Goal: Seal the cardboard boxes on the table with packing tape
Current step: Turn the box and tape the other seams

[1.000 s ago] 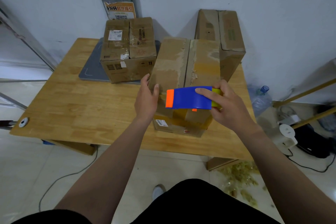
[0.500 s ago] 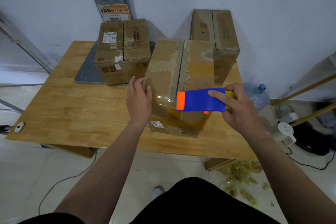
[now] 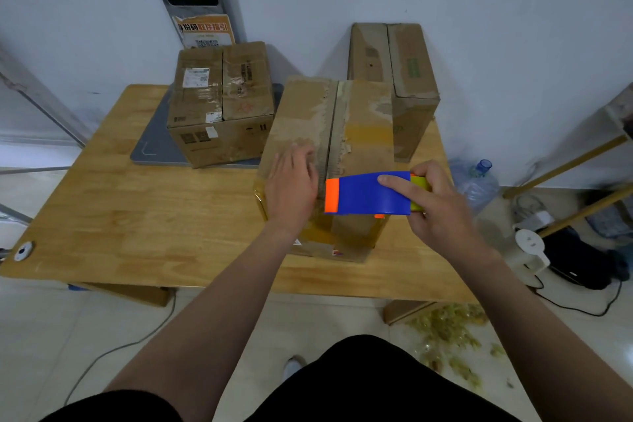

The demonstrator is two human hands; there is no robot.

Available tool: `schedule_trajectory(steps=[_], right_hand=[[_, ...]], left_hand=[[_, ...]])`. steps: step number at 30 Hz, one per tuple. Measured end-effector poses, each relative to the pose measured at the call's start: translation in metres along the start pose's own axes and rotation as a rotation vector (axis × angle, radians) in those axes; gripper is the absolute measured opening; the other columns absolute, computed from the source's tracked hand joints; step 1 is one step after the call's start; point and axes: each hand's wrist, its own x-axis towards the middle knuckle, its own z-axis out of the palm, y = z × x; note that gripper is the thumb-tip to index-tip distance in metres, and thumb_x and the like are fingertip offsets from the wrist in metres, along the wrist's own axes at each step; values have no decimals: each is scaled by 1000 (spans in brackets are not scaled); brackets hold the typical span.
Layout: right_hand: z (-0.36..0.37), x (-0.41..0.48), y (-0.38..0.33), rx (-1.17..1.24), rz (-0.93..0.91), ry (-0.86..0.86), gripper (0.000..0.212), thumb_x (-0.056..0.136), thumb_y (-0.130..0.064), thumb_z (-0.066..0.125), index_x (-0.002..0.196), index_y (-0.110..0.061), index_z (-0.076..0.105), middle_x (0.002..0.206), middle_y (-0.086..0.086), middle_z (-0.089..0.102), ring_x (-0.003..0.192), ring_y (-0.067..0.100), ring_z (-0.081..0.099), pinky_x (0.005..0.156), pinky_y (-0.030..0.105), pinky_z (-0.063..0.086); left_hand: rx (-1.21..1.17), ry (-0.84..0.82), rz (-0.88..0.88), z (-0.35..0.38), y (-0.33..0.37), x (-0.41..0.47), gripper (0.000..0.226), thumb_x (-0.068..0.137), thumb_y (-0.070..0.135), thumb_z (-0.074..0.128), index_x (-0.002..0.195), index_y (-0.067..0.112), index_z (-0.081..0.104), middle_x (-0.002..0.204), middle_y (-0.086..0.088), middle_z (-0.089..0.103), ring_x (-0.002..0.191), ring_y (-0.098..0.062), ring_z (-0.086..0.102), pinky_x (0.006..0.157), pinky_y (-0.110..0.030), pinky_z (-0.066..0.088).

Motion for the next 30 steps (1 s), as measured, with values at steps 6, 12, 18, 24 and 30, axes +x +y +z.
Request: schedule_trajectory(steps=[6, 12, 18, 24, 30], right_hand=[[-1, 2, -6, 0, 13, -40, 49, 94, -24, 43, 140, -38, 49, 119, 4, 39, 104, 10, 41, 53, 28, 42], [-6, 0, 4, -23, 2, -77, 60, 90, -16, 57, 142, -43, 45, 118, 4, 41, 100, 16, 46, 51, 41, 53], [-9, -5, 6, -27, -29, -78, 66, 88, -15, 62, 143, -45, 41, 117, 3, 42, 96, 15, 46, 47, 38, 52], [-21, -16, 26, -49, -22, 5, 75, 80, 0, 69, 140, -40, 47, 116, 7, 44, 96, 23, 52, 49, 41, 53], [-26, -34, 42, -68, 45, 20, 71, 81, 0, 69, 138, -40, 49, 116, 9, 44, 99, 27, 53, 53, 42, 54]], left_hand=[[29, -70, -43, -2, -8, -1, 41, 100, 39, 56, 132, 13, 52, 147, -9, 55, 146, -24, 41, 117, -43, 38], [34, -94, -36, -7, -9, -4, 43, 102, 36, 52, 136, 10, 53, 144, -11, 59, 144, -25, 44, 125, -43, 26], [31, -79, -6, -10, -10, -5, 40, 102, 35, 49, 134, 11, 53, 138, -9, 63, 140, -24, 50, 123, -45, 29], [27, -86, 3, -12, -10, -6, 33, 103, 31, 50, 130, 14, 54, 137, -7, 64, 141, -22, 48, 123, -43, 27], [37, -75, 4, -10, -7, -6, 31, 101, 31, 48, 126, 14, 53, 134, -5, 65, 139, -22, 50, 123, -45, 28]])
